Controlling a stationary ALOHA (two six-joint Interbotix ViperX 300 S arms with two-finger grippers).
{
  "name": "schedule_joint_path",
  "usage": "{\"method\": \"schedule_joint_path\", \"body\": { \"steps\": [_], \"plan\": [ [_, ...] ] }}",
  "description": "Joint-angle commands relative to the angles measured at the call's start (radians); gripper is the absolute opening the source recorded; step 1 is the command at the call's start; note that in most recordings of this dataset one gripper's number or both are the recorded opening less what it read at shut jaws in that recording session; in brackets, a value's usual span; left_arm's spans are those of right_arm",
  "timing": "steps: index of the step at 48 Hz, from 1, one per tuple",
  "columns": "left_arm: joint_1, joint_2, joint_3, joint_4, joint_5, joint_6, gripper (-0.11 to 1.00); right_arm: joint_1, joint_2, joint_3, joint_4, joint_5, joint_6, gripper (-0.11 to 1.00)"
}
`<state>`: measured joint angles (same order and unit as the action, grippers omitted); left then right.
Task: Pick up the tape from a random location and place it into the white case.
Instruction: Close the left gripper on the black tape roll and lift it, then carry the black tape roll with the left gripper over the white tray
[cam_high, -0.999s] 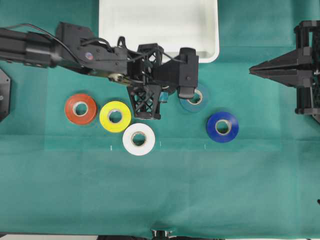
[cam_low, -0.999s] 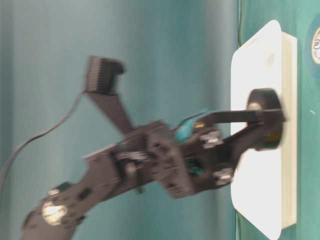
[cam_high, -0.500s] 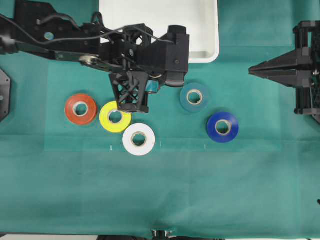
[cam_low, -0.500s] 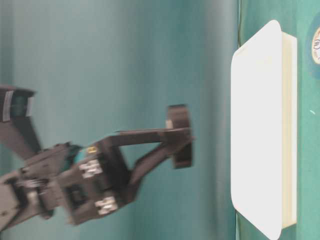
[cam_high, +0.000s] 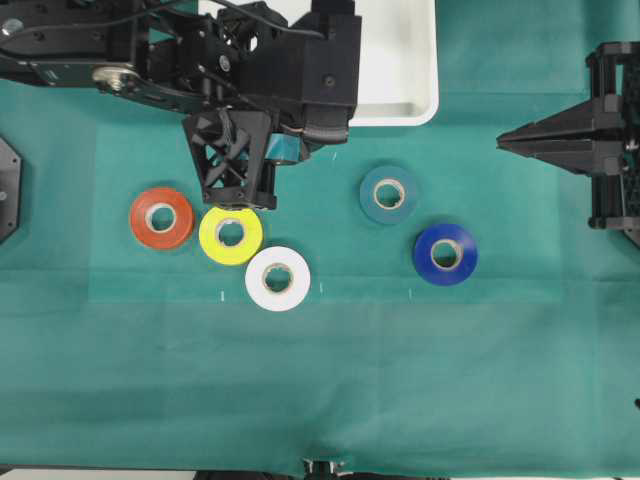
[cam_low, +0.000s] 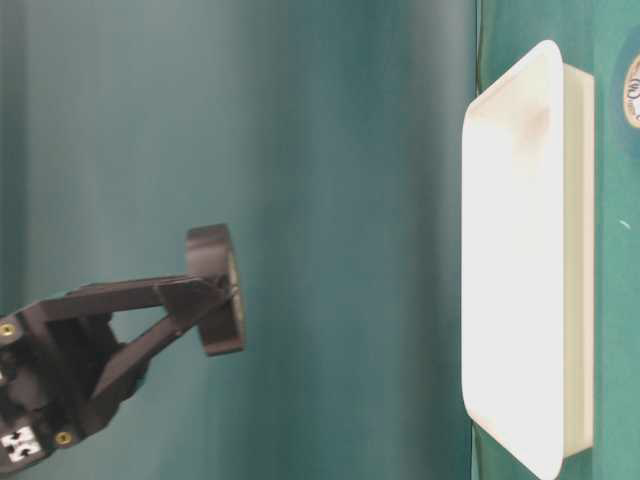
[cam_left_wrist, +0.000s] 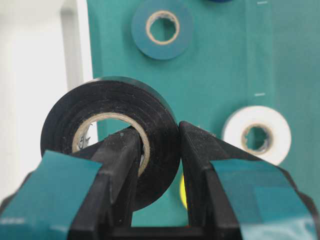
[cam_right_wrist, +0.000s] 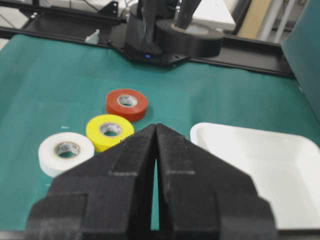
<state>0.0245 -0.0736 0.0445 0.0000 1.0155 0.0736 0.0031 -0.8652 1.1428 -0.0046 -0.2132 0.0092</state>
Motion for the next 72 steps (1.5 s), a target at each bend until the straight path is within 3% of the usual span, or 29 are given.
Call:
{"method": "schedule_joint_path", "body": {
  "steps": [1, 58, 72],
  "plan": [
    [-0.003, -0.031, -0.023, 0.003, 0.008, 0.000, 0.20, 0.002, 0.006, -0.028, 0.002, -0.008, 0.002, 0.00],
    [-0.003, -0.034, -0.017, 0.003, 0.008, -0.002, 0.20, 0.002, 0.006, -0.029, 0.002, -0.006, 0.002, 0.00],
    [0.037, -0.034, -0.018, 0.005, 0.006, 0.003, 0.20, 0.002, 0.006, -0.028, 0.002, -0.008, 0.002, 0.00]
  ]
}}
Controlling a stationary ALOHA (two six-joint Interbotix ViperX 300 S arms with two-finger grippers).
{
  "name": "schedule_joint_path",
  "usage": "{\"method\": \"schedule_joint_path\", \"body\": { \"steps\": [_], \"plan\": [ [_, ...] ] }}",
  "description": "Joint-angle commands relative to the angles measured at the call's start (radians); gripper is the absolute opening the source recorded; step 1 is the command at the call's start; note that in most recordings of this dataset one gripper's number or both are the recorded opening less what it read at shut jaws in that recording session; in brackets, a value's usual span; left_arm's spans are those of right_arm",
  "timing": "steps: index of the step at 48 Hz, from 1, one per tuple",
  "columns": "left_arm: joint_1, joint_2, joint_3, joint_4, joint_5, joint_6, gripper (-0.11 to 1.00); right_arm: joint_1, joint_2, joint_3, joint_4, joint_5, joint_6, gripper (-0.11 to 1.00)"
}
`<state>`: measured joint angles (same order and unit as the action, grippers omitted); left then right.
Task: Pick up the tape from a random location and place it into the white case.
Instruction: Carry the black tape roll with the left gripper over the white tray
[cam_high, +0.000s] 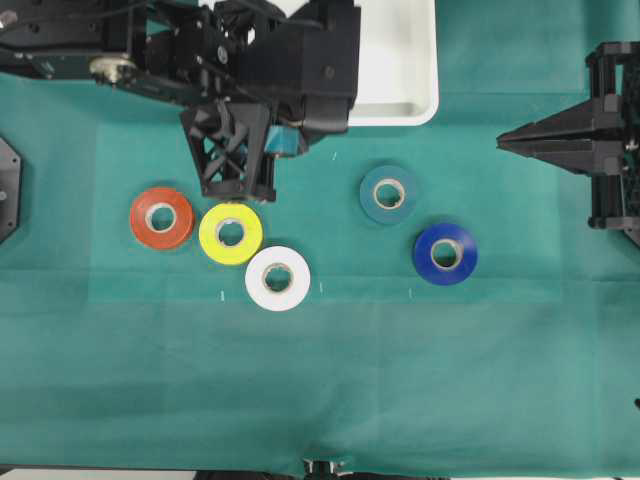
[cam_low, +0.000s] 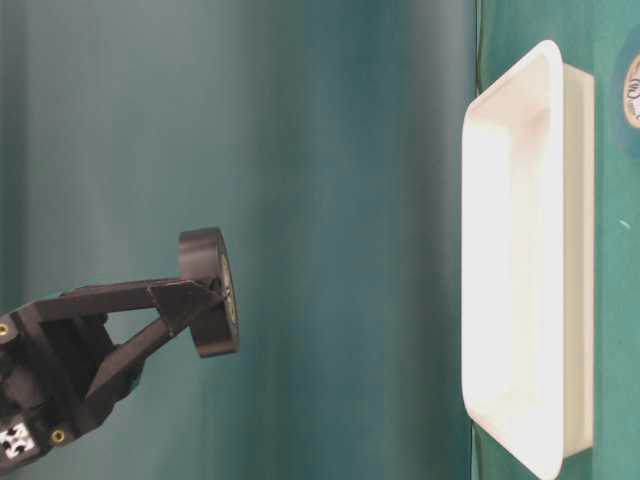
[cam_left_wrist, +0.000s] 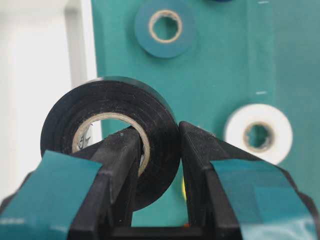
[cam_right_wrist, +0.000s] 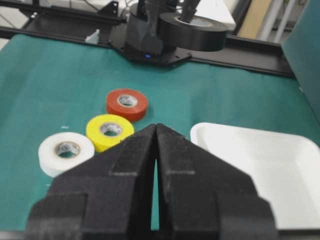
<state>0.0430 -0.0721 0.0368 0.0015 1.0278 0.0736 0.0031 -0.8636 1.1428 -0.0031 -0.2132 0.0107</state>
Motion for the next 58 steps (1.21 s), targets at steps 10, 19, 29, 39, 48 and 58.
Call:
{"method": "schedule_joint_path", "body": {
  "steps": [10, 19, 29, 39, 48, 58],
  "plan": [
    [0.081, -0.035, -0.017, 0.003, -0.009, 0.005, 0.20, 0.002, 0.005, -0.028, -0.002, -0.006, 0.000, 0.00],
    [0.146, -0.034, -0.023, 0.003, -0.009, 0.006, 0.20, 0.000, 0.005, -0.029, 0.000, -0.008, 0.000, 0.00],
    [0.209, -0.034, -0.028, 0.003, -0.009, 0.008, 0.20, 0.002, 0.005, -0.031, 0.000, -0.008, 0.000, 0.00],
    [0.256, -0.034, -0.031, 0.003, -0.011, 0.008, 0.20, 0.002, 0.005, -0.032, 0.000, -0.005, 0.000, 0.00],
    [0.281, -0.034, -0.031, 0.003, -0.011, 0.008, 0.20, 0.002, 0.005, -0.032, 0.000, -0.003, 0.000, 0.00],
    [0.281, -0.034, -0.031, 0.003, -0.011, 0.006, 0.20, 0.002, 0.005, -0.032, 0.000, -0.003, 0.000, 0.00]
  ]
}}
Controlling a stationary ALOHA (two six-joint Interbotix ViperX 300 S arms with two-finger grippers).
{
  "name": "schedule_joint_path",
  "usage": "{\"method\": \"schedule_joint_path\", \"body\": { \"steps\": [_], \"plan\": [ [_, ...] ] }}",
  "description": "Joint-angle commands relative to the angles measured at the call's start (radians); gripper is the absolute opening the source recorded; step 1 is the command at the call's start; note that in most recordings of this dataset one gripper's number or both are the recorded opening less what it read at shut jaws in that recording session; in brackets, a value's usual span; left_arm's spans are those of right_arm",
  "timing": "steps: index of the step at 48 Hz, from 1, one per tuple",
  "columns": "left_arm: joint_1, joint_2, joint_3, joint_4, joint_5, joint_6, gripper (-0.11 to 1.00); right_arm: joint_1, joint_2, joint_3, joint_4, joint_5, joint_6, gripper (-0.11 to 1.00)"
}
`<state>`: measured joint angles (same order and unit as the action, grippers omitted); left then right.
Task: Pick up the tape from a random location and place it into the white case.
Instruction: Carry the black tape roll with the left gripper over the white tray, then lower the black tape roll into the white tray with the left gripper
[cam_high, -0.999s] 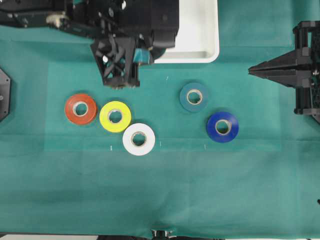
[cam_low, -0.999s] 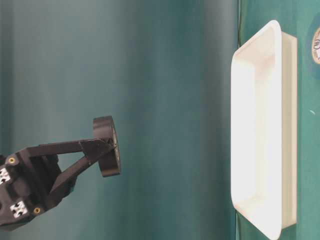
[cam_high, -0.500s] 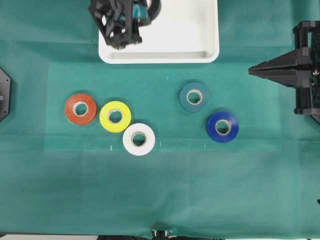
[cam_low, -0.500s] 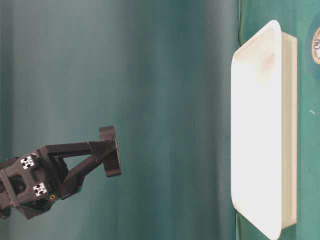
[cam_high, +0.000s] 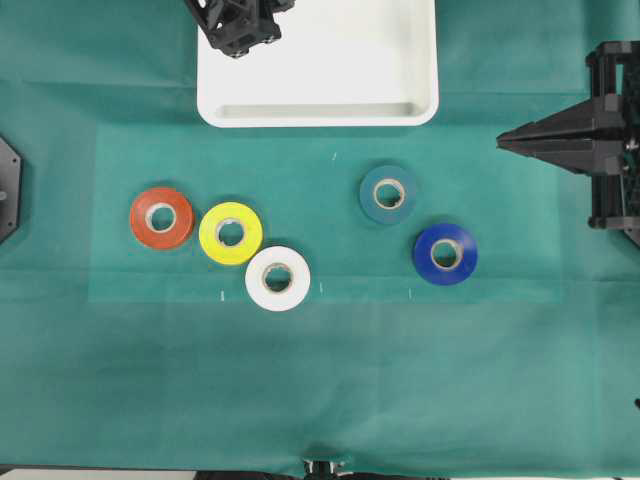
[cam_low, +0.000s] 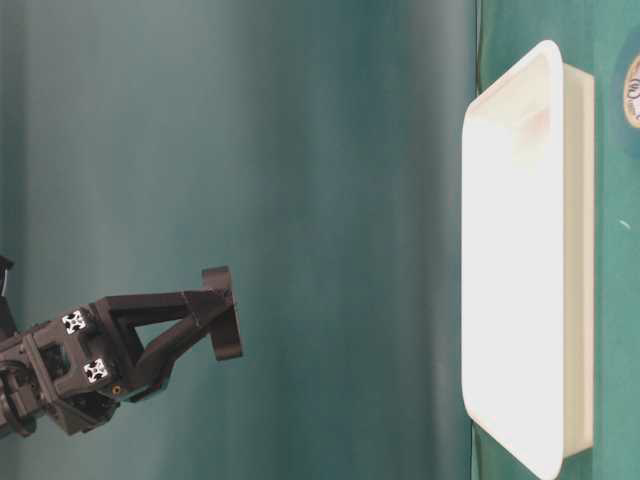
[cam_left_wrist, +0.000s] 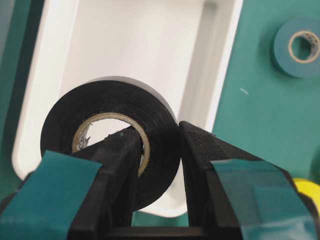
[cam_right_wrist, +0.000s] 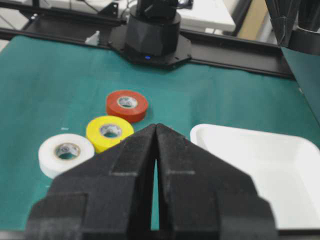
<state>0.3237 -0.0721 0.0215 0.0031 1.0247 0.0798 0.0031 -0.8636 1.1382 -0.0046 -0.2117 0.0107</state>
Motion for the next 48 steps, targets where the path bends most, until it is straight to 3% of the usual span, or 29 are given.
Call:
{"method": "schedule_joint_path", "body": {
  "steps": [1, 48],
  "plan": [
    [0.000, -0.034, -0.015, 0.003, -0.008, 0.000, 0.20, 0.002, 0.005, -0.028, 0.002, -0.005, 0.000, 0.00],
    [-0.003, 0.034, -0.058, 0.002, -0.044, 0.002, 0.20, 0.002, 0.005, -0.028, 0.002, -0.005, 0.000, 0.00]
  ]
}}
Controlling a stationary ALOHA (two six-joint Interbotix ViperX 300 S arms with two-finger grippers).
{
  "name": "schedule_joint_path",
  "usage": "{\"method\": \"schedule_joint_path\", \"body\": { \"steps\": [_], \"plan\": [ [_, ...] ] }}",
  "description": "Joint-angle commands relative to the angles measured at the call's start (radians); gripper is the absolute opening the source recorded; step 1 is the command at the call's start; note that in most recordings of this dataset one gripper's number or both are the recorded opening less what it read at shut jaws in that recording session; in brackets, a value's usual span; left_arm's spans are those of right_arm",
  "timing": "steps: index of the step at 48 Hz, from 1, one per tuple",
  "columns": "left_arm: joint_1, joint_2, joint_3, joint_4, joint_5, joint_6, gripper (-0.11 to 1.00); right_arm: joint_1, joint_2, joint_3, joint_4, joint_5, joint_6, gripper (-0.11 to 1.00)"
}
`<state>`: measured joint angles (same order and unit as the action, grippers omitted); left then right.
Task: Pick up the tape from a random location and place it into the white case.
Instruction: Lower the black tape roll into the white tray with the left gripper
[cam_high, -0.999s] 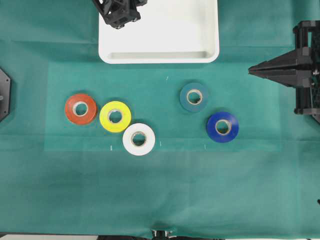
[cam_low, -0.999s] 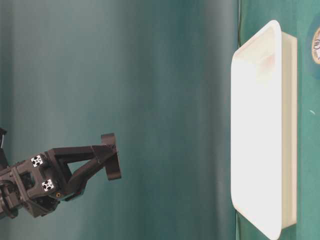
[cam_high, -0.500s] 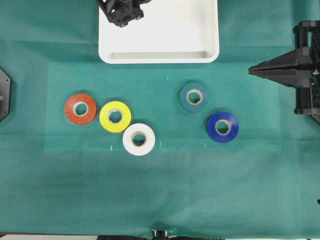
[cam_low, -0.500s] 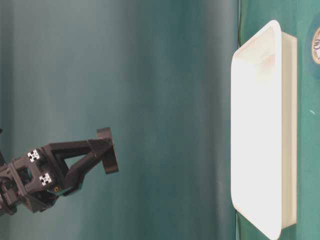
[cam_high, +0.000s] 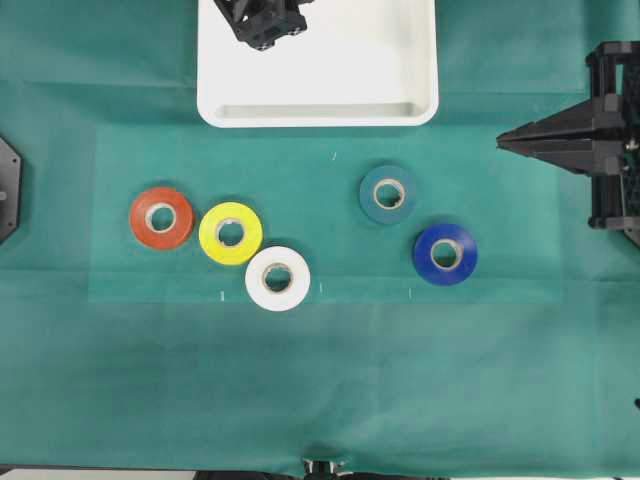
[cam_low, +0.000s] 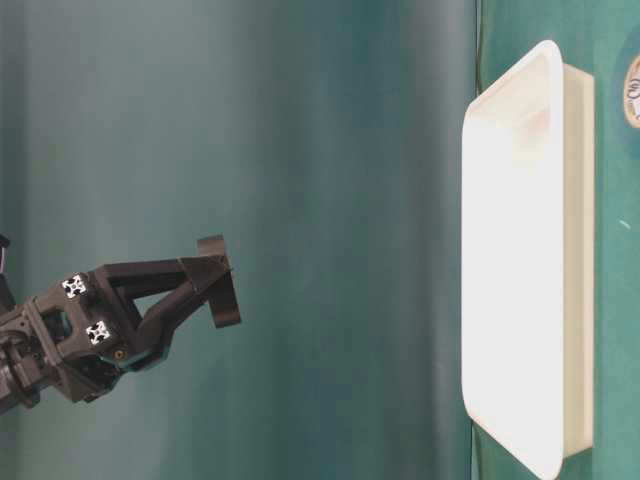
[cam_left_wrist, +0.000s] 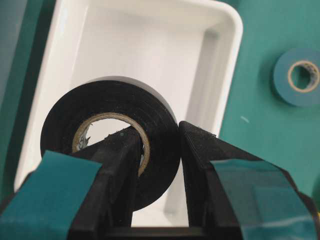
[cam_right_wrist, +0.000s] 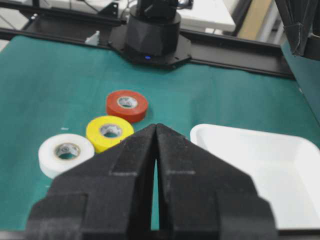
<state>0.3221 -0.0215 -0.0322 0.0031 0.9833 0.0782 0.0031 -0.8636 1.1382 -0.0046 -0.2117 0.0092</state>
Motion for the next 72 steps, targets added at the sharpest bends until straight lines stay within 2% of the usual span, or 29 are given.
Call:
{"method": "schedule_joint_path", "body": {
  "steps": [1, 20, 44, 58, 72],
  "plan": [
    [-0.002, -0.015, -0.003, 0.002, -0.003, 0.003, 0.20, 0.002, 0.005, -0.028, 0.002, -0.005, 0.002, 0.00],
    [0.000, 0.012, 0.049, 0.002, -0.029, 0.003, 0.20, 0.002, 0.005, -0.028, 0.002, -0.005, 0.002, 0.00],
    [0.023, 0.118, 0.244, 0.002, -0.250, 0.003, 0.20, 0.003, 0.005, -0.028, 0.002, 0.002, 0.005, 0.00],
    [0.051, 0.167, 0.282, 0.002, -0.357, 0.003, 0.20, 0.012, 0.005, -0.028, 0.002, 0.000, 0.005, 0.00],
    [0.061, 0.236, 0.276, 0.002, -0.413, 0.003, 0.20, 0.012, 0.006, -0.026, 0.002, -0.002, 0.005, 0.00]
  ]
}}
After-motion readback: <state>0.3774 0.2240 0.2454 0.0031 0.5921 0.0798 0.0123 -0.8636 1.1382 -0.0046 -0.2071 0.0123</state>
